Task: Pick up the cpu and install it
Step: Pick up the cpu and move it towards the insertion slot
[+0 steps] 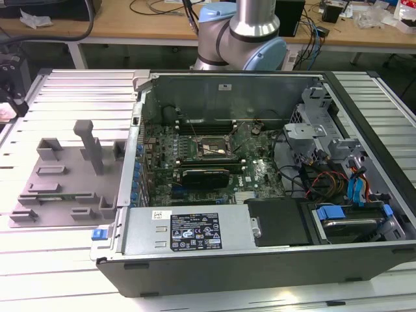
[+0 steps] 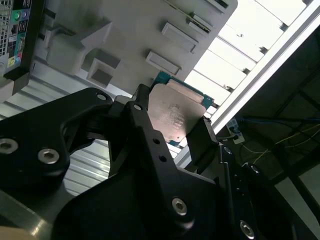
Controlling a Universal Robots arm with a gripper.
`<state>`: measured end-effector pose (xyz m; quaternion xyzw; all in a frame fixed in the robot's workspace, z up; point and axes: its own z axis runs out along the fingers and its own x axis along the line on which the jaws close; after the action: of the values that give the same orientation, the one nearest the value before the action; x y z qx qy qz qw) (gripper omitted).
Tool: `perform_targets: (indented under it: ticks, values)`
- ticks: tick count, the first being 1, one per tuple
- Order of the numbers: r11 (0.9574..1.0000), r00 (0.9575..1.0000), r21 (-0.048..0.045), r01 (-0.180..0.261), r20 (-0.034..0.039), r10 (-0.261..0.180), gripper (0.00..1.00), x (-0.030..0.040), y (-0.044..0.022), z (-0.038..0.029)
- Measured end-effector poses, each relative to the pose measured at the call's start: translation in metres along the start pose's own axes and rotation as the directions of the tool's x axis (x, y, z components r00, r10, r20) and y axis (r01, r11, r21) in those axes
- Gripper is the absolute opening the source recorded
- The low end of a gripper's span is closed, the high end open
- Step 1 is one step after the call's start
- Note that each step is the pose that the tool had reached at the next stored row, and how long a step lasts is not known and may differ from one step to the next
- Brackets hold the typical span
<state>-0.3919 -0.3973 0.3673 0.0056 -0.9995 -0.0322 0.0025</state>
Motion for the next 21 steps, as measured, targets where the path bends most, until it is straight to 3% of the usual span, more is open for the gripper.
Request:
perform_targets:
  ticks: [10,21]
  values:
    - [1.0000,1.0000,0.0000,0.000,0.0000,0.000,0.55,-0.0118,-0.0001,-0.0001]
    - [1.0000,1.0000,-0.0001,0.000,0.0001,0.000,0.55,-0.0300,-0.0003,-0.0002]
